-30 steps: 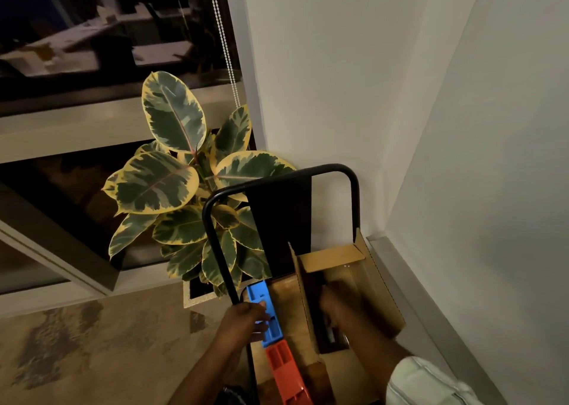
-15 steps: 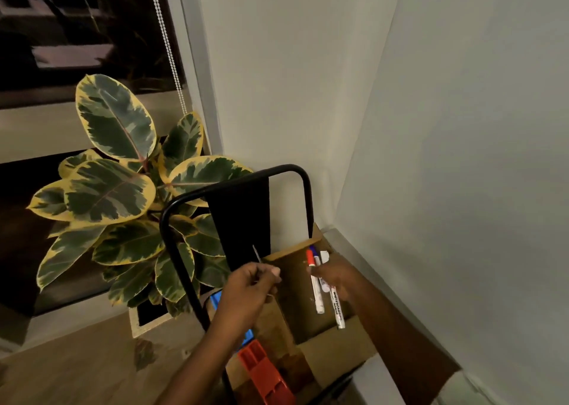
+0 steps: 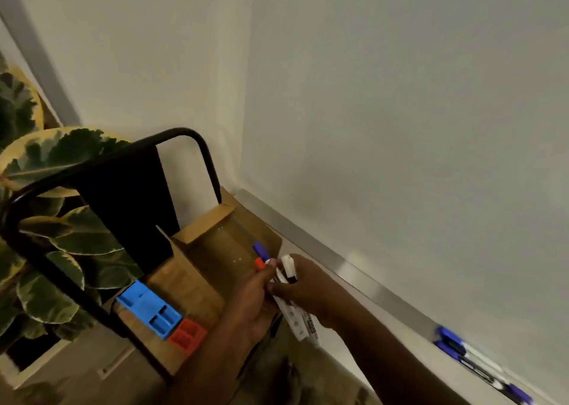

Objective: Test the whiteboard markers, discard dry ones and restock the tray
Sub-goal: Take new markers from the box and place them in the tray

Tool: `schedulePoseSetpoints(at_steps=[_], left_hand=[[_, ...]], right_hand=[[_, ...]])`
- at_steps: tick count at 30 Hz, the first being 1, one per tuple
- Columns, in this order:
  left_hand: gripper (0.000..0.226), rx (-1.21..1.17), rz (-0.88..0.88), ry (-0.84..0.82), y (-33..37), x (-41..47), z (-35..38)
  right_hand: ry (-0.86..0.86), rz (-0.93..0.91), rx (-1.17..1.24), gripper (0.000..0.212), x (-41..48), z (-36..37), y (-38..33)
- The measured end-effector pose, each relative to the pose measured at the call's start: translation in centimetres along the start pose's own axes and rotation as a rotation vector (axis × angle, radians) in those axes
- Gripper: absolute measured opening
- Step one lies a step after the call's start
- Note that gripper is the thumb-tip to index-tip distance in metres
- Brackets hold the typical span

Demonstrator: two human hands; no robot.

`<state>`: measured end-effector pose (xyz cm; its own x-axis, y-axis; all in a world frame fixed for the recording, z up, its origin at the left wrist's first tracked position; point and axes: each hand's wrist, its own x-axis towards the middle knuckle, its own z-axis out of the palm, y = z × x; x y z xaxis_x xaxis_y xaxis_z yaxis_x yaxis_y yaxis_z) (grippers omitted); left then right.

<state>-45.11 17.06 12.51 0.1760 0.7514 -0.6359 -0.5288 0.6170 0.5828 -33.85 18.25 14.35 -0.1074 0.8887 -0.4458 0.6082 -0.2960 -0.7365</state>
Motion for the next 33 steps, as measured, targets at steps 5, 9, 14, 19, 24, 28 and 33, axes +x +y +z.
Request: schedulePoseSetpoints(at_steps=[5, 9, 14, 19, 24, 28, 33], left_hand=[[0.02, 0.032, -0.044, -0.018, -3.1, 1.1, 1.3], [0.017, -0.028, -0.073, -0.069, -5.6, 1.2, 2.3], [0.02, 0.014, -0.104, -0.115, -9.7, 0.4, 5.8], [0.043, 0.089, -0.102, -0.14, -14.9, 0.1, 10.2], [0.059, 0.114, -0.137, -0.187, -19.9, -1.2, 16.2], [0.053, 0.149, -0.177, -0.225, -24.1, -2.3, 20.1], [0.047, 0.146, -0.201, -0.21, -28.8, -3.6, 23.1]], right_hand=[[0.112, -0.039, -0.154, 0.035, -2.1, -0.3, 3.3], [0.326, 0.071, -0.097, 0.03, -3.4, -2.3, 6.8], [0.585, 0.146, -0.169, 0.026, -6.6, -8.4, 13.7], [0.675, 0.193, -0.349, 0.039, -11.6, -13.5, 24.0], [0.928, 0.182, -0.341, 0.03, -17.7, -17.9, 34.6], [0.91, 0.209, -0.399, 0.027, -20.3, -20.2, 41.5], [0.802, 0.162, -0.504, 0.037, -20.9, -21.5, 45.4]])
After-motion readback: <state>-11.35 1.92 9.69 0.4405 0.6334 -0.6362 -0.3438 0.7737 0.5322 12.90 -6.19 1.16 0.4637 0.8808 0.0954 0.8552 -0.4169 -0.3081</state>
